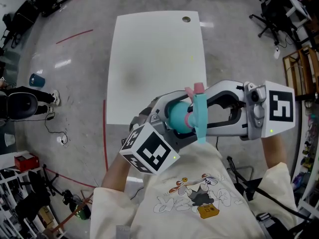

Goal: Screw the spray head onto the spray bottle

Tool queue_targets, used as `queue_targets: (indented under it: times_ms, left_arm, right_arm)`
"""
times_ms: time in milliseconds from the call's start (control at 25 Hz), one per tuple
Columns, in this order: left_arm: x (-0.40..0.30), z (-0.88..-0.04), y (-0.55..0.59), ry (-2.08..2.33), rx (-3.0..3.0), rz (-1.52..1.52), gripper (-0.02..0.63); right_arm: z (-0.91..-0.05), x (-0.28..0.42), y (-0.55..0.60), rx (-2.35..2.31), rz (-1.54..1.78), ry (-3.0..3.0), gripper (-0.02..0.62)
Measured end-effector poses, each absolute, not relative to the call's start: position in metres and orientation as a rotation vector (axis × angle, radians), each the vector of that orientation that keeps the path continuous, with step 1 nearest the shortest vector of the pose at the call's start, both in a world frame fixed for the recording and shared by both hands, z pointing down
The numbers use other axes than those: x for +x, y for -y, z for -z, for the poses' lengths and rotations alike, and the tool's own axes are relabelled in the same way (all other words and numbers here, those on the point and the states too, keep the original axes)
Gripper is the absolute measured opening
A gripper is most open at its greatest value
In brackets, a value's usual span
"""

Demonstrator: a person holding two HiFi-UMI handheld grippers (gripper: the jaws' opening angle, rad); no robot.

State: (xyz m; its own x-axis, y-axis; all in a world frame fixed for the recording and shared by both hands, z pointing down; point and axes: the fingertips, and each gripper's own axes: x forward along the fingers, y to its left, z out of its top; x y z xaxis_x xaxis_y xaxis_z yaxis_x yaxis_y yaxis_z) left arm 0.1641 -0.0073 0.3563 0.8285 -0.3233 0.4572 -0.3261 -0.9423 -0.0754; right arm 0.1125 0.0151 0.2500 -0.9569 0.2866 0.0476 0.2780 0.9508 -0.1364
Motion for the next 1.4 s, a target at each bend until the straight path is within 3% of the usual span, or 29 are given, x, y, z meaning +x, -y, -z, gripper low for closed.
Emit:
queue_targets:
  times_ms: [400,680,1120,1240,1400]
  left_arm:
    - [0.139,-0.368,0.059,1.143,2.759,-0.793,0.431]
    - [0.064,-0.391,0.072,1.593,2.542,-0.756,0.431]
    - [0.006,-0.405,0.135,1.570,2.477,-0.632,0.431]
    - [-0.016,-0.404,0.149,1.469,2.537,-0.618,0.431]
    - [-0.049,-0.395,0.150,1.253,2.650,-0.598,0.431]
  right_arm:
    - [-0.264,0.106,0.023,-0.023,-0.178,3.024,0.133]
    - [-0.293,0.048,0.033,0.409,-0.253,2.987,0.133]
    - [-0.308,-0.016,0.099,0.741,-0.332,2.847,0.135]
    - [-0.308,-0.035,0.103,0.681,-0.367,2.813,0.198]
    - [-0.303,-0.032,0.096,0.548,-0.240,2.756,0.212]
